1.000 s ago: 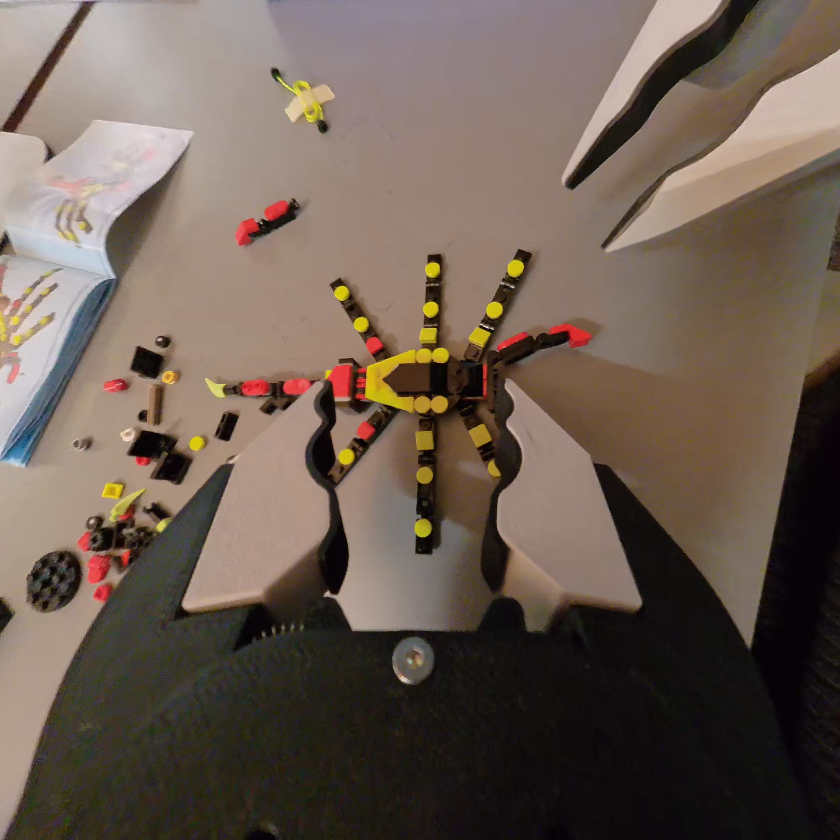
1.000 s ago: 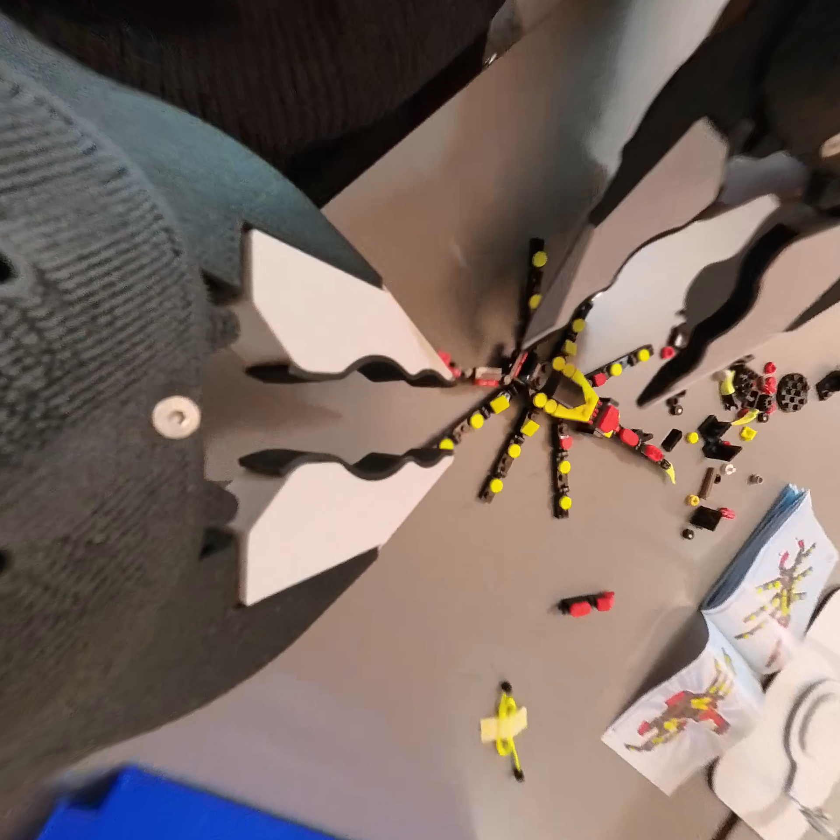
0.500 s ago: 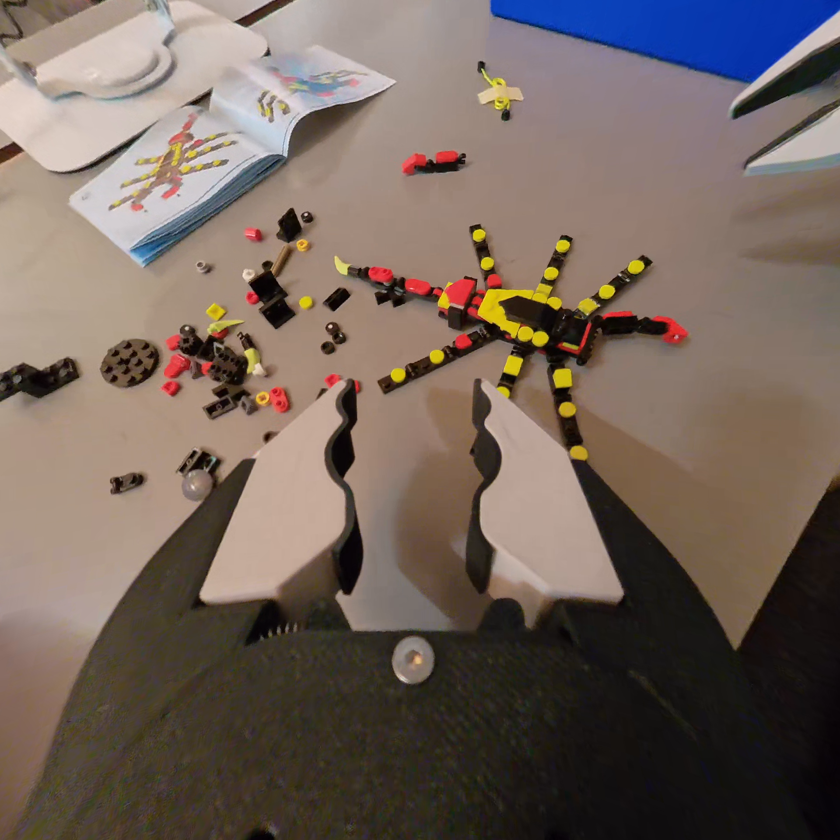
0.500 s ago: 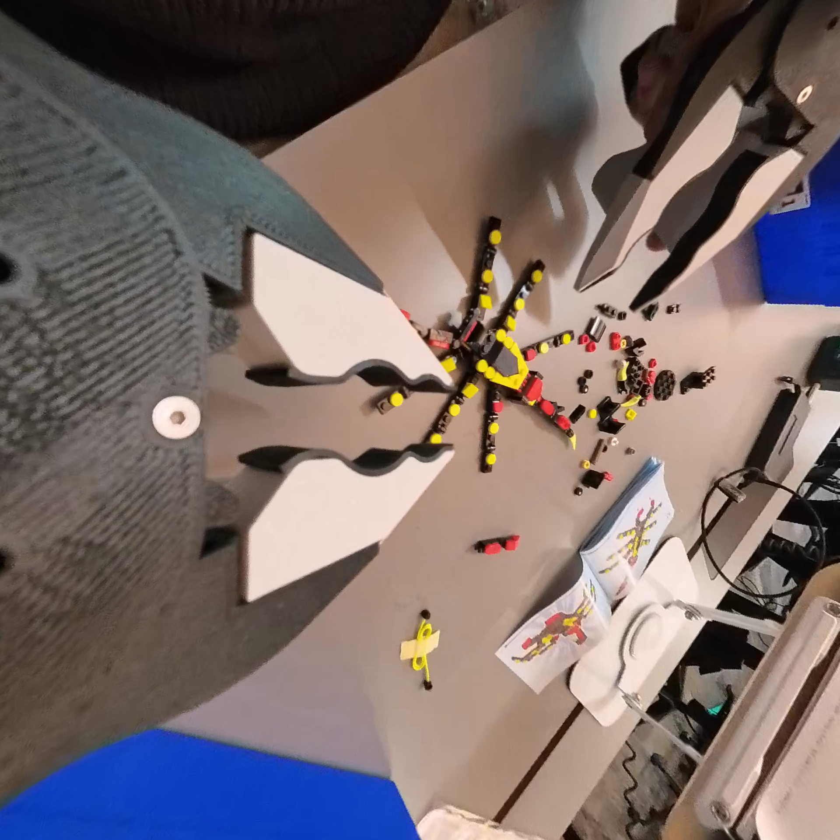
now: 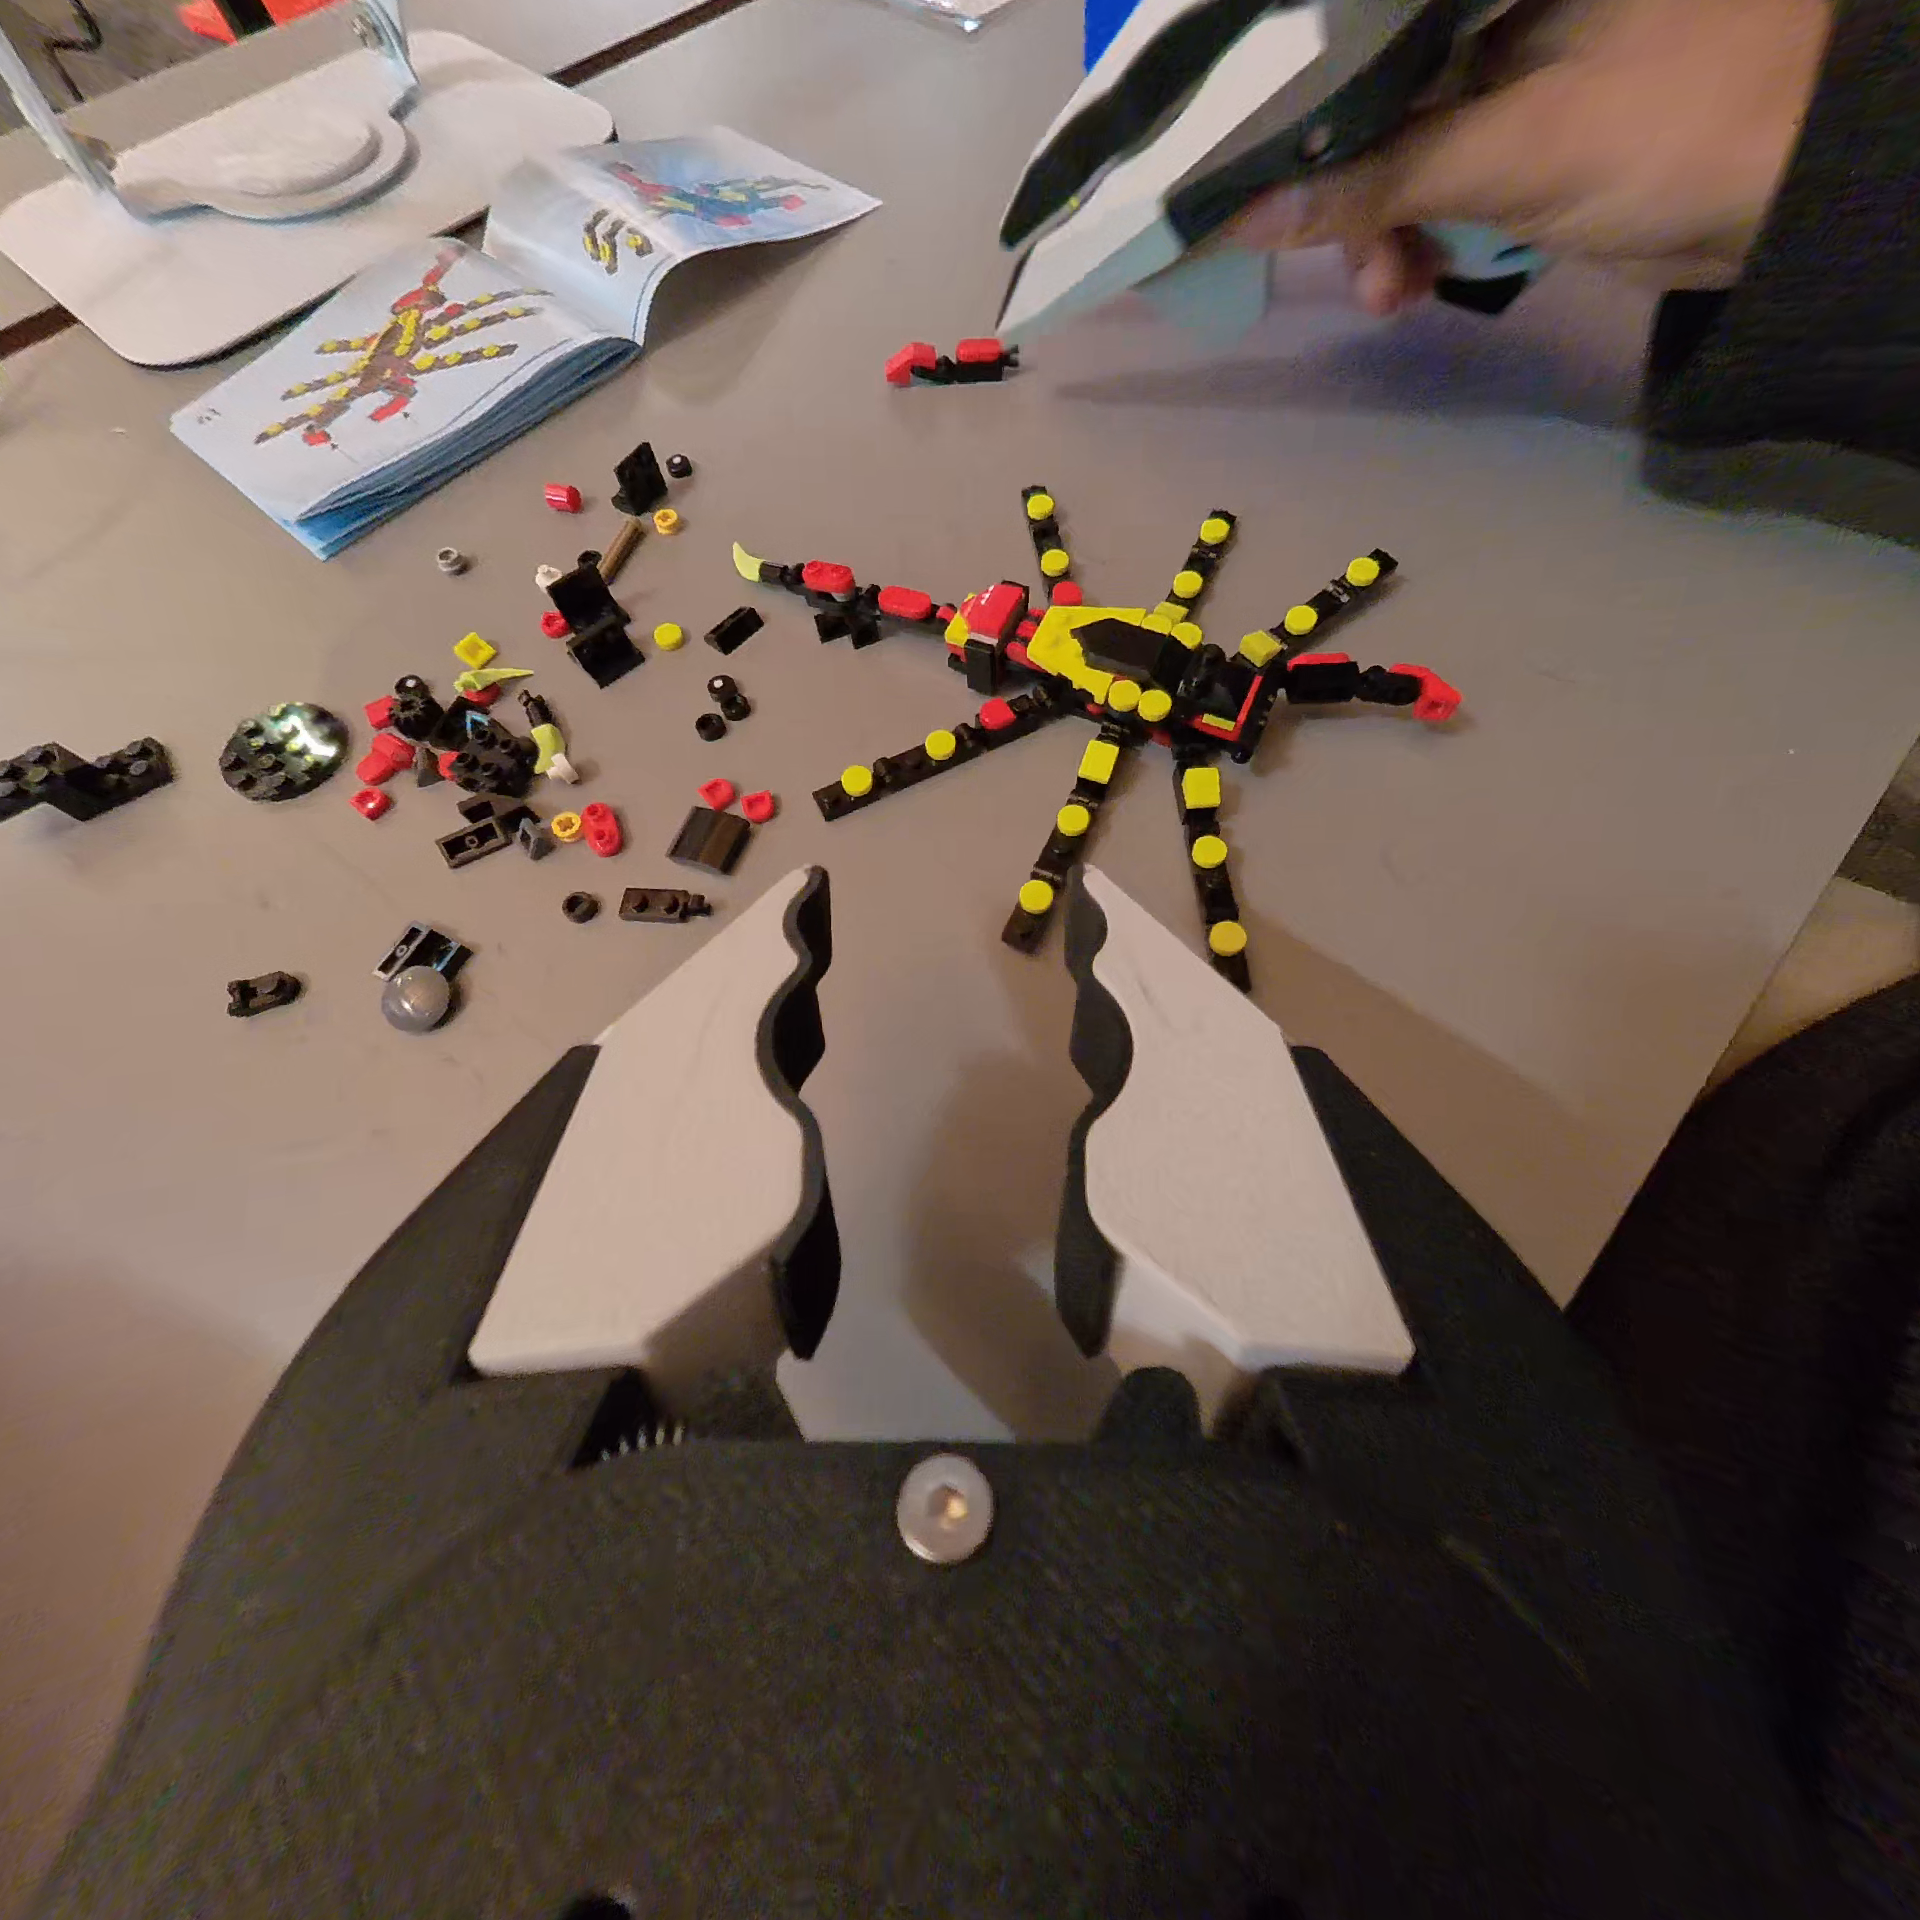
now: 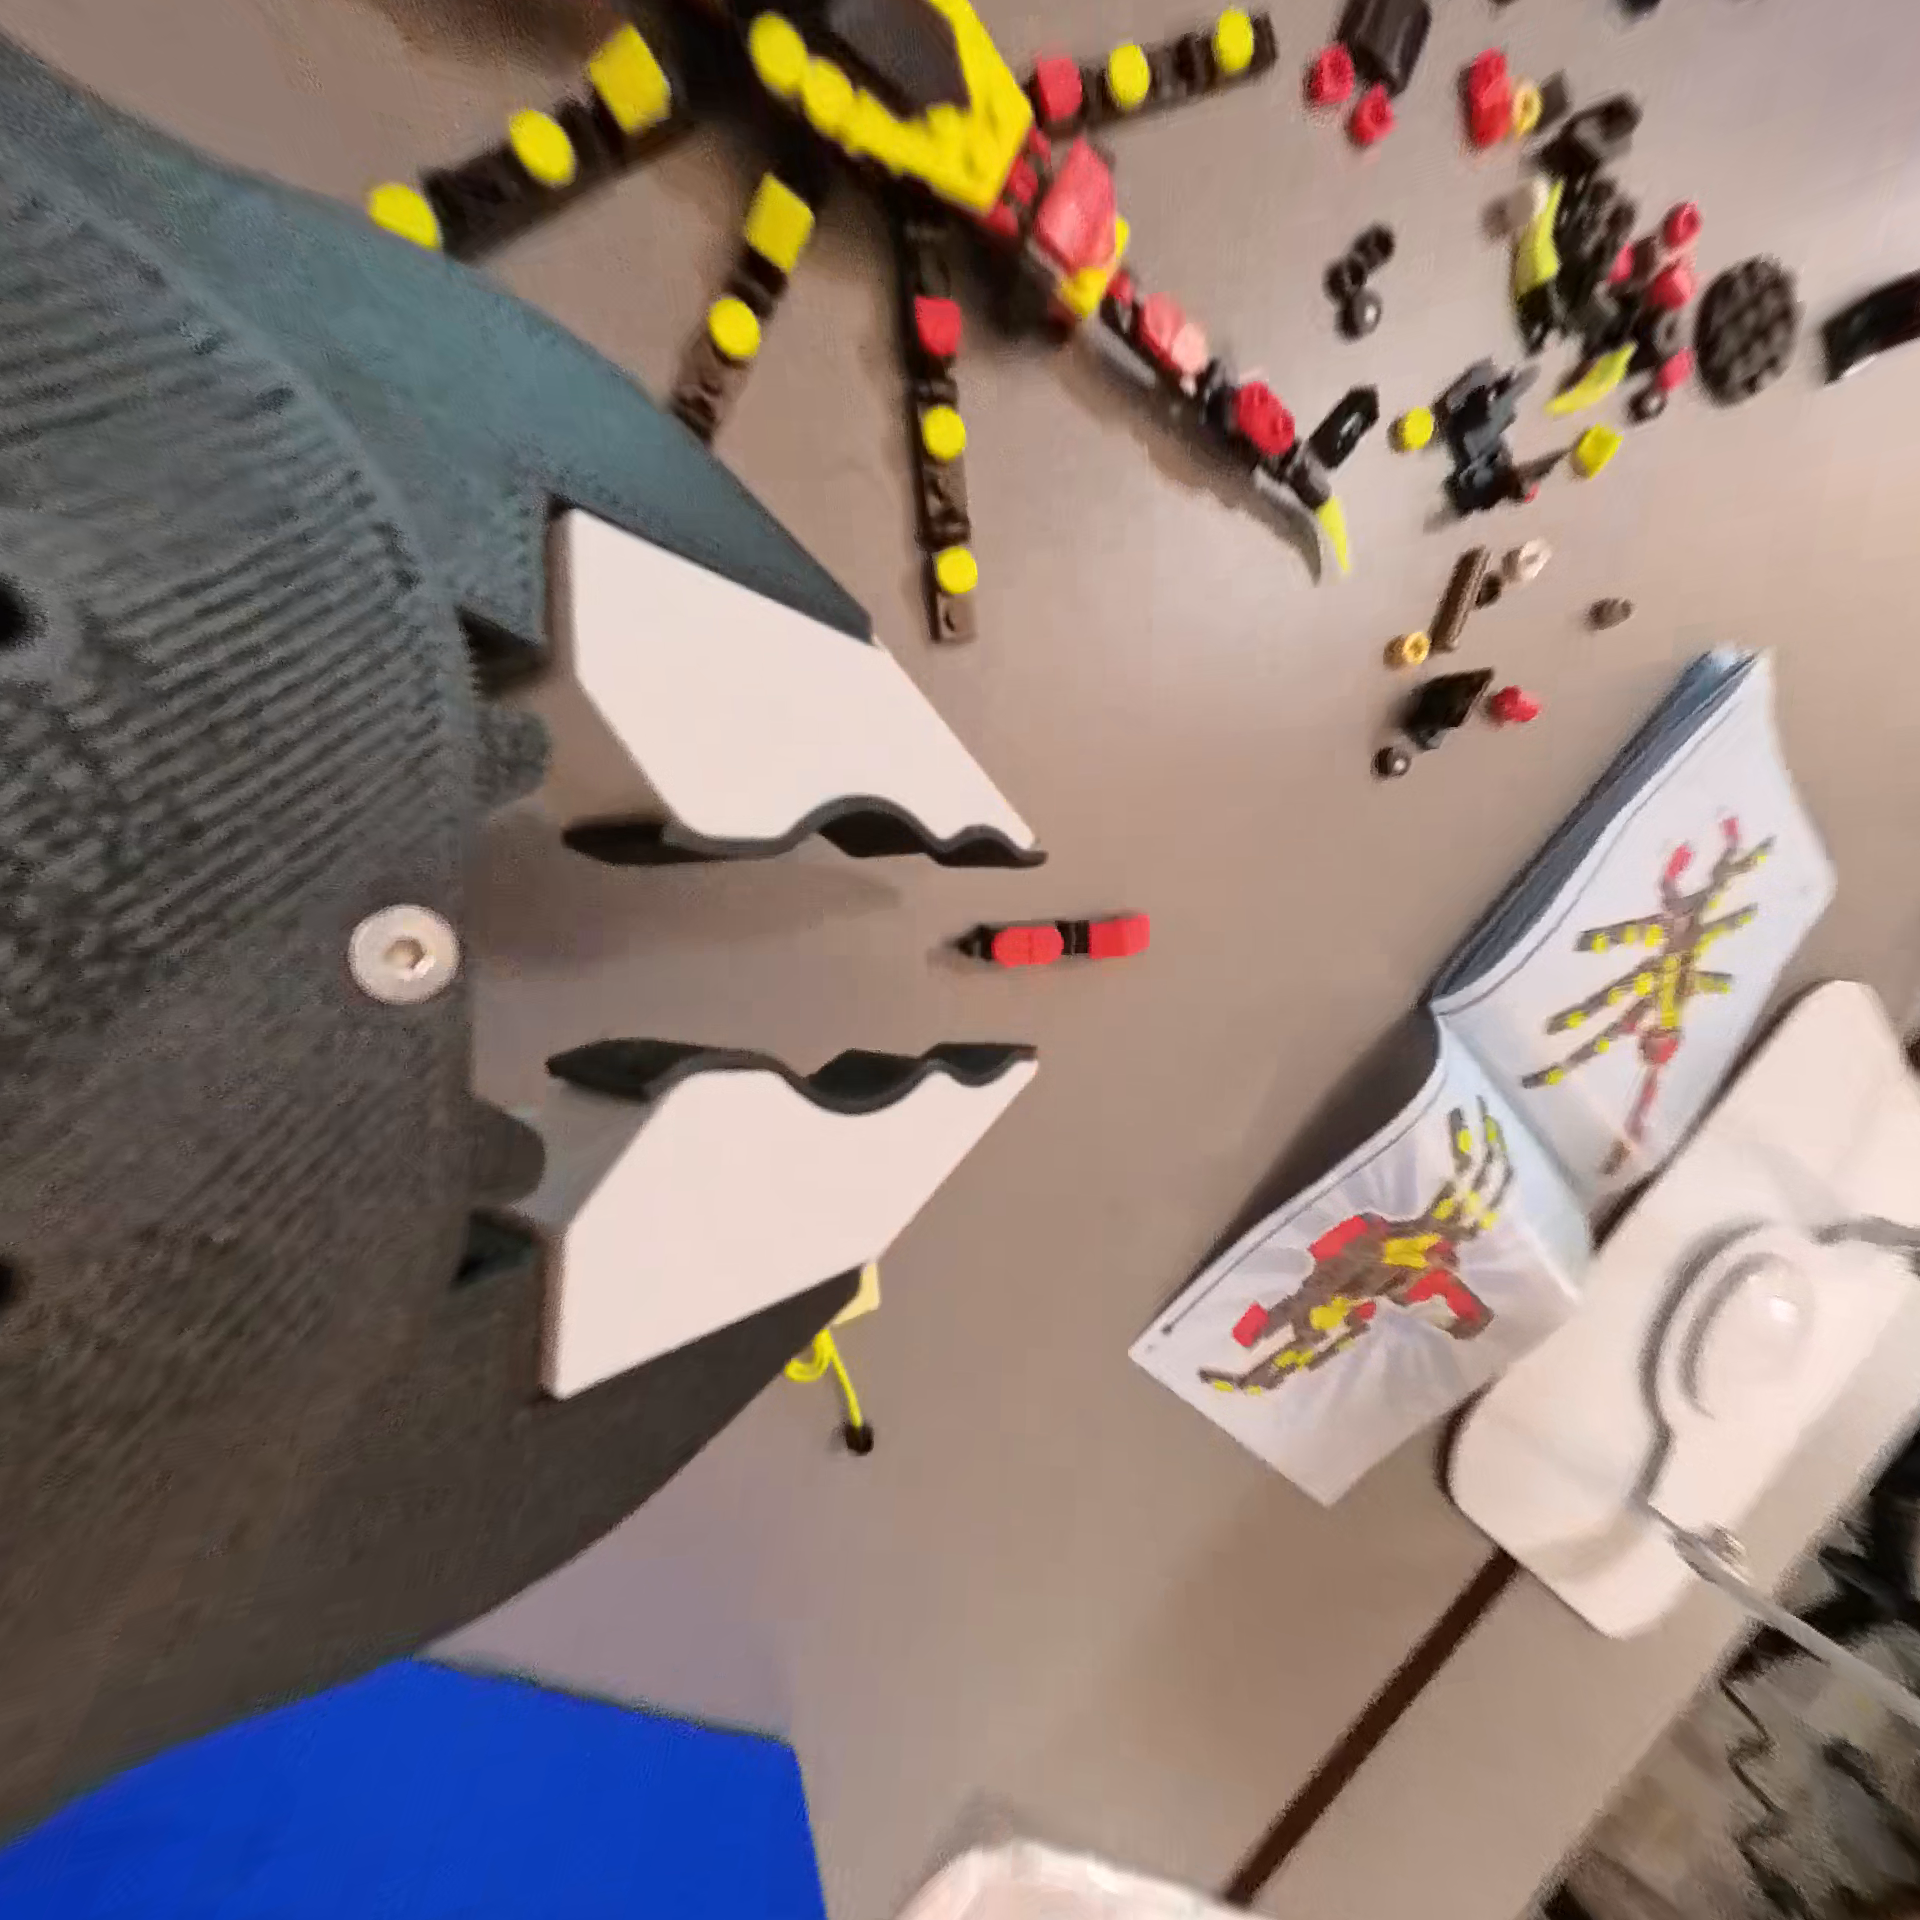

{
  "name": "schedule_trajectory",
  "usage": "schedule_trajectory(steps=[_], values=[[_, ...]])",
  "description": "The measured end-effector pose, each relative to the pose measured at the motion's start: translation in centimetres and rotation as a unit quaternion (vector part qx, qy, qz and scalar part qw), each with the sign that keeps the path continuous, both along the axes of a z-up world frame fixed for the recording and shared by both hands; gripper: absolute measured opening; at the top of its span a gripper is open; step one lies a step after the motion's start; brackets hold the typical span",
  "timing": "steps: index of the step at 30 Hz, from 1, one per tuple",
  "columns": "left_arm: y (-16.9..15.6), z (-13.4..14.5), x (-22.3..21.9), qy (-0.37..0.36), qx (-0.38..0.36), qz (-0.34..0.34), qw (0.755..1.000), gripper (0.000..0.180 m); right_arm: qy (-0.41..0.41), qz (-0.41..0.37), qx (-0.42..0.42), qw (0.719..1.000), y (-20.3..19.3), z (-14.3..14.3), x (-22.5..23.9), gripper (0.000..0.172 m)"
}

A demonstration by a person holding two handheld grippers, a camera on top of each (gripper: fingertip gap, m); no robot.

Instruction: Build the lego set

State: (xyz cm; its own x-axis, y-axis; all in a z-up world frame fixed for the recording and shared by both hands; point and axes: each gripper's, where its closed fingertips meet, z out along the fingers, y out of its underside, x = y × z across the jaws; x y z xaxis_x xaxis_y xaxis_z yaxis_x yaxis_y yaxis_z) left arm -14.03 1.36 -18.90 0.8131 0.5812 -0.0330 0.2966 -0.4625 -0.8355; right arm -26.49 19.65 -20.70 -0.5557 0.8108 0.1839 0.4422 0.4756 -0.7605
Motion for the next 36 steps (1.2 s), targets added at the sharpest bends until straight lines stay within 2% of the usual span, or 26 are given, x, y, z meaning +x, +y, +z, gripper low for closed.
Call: schedule_trajectory(steps=[3,4,5,6,8,12,14,17,19,21,24,26,27,30,33,36], values=[[-0.1,0.3,0.1,0.008,0.005,-0.002,1.0,0.042,-0.044,-0.006,-0.005,0.999,-0.2,-2.1,-1.2,0.029],[0.0,0.3,0.1,0.01,0.005,-0.004,1.0,0.042,-0.052,-0.006,-0.005,0.999,-0.3,-2.4,-1.3,0.014],[0.0,0.3,0.1,0.012,0.005,-0.006,1.0,0.042,-0.059,-0.001,-0.008,0.998,-0.5,-2.5,-1.2,0.006],[0.0,0.3,0.1,0.012,0.006,-0.008,1.0,0.042,-0.063,-0.001,-0.007,0.998,-0.6,-2.4,-1.0,0.007],[0.3,0.3,0.3,0.004,0.016,-0.016,1.0,0.042,-0.032,0.02,-0.025,0.999,-1.5,-0.5,-0.6,0.007],[1.2,1.8,0.3,-0.005,0.068,-0.026,0.997,0.047,0.079,0.104,-0.056,0.99,-5.1,5.3,2.5,0.007],[1.1,3.2,-0.9,0.069,0.057,-0.01,0.996,0.047,0.084,0.145,-0.038,0.985,-6.5,5.8,4.8,0.006],[2.2,5.0,-1.1,0.203,0.017,-0.034,0.979,0.046,0.012,0.208,-0.037,0.977,-8.6,4.6,9.3,0.007],[4.1,5.5,0.2,0.23,0.031,-0.075,0.97,0.046,-0.027,0.24,-0.07,0.968,-9.7,4.5,12.2,0.006],[5.9,5.7,1.7,0.202,0.062,-0.122,0.97,0.046,-0.058,0.267,-0.103,0.956,-10.1,4.6,14.9,0.007],[7.7,6.1,3.6,0.134,0.118,-0.187,0.966,0.042,-0.075,0.276,-0.104,0.952,-9.2,4.0,17.6,0.006],[8.5,5.9,5.2,0.053,0.153,-0.243,0.956,0.04,-0.073,0.278,-0.096,0.953,-8.4,3.6,19.0,0.006],[8.9,5.7,5.9,0.012,0.165,-0.263,0.951,0.031,-0.071,0.278,-0.093,0.953,-8.2,3.6,19.5,0.006],[9.8,5.1,5.8,-0.066,0.172,-0.256,0.949,0.004,-0.053,0.281,-0.099,0.953,-8.0,4.3,20.3,0.006],[10.3,5.3,6.4,-0.113,0.19,-0.268,0.938,0.003,-0.038,0.281,-0.113,0.952,-8.0,5.0,20.3,0.006],[10.1,4.9,6.4,-0.117,0.185,-0.268,0.938,0.0,-0.022,0.28,-0.14,0.949,-8.0,6.1,20.0,0.006]])
